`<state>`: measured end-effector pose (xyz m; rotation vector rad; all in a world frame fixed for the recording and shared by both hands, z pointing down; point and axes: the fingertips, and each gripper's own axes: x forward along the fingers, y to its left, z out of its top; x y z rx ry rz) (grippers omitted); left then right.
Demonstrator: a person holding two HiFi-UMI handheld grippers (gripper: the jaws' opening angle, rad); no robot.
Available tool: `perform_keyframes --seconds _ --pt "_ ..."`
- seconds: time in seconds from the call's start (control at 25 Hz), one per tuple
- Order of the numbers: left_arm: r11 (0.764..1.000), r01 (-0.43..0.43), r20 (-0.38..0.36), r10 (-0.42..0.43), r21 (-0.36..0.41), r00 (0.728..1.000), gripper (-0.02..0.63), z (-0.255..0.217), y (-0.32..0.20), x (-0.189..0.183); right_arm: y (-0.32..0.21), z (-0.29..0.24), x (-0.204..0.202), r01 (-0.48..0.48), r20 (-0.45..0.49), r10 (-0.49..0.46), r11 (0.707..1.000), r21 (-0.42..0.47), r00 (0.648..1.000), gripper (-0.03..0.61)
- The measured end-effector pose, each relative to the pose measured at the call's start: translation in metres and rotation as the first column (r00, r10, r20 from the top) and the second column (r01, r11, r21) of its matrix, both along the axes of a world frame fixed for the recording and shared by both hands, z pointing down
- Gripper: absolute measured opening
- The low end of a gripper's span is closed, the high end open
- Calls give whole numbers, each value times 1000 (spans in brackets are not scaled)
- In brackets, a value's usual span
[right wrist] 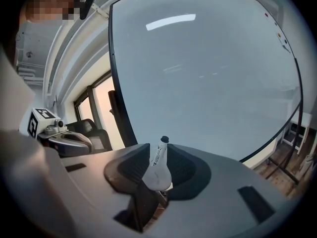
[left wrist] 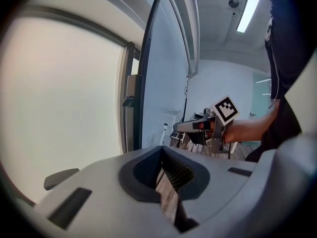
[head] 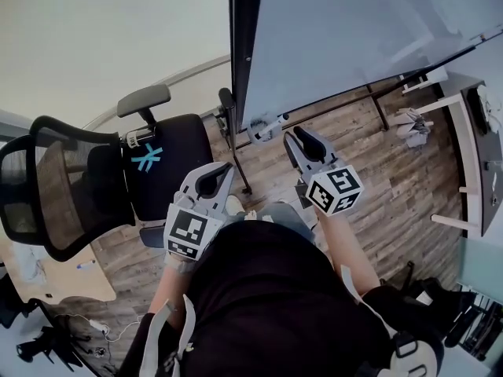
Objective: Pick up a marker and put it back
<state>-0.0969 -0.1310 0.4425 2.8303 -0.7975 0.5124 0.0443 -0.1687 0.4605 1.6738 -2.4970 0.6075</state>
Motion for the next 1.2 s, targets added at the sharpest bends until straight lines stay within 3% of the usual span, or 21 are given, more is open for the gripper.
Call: perform_keyframes --seconds 0.76,1.2 --pt "1000 -1 35 2 -22 999 9 12 -17 -24 -42 22 -13 -39 107 43 999 -35 993 118" --pt "1000 22 27 -22 -6 999 9 10 -16 -32 -39 24 -9 -91 183 96 995 -35 978 80"
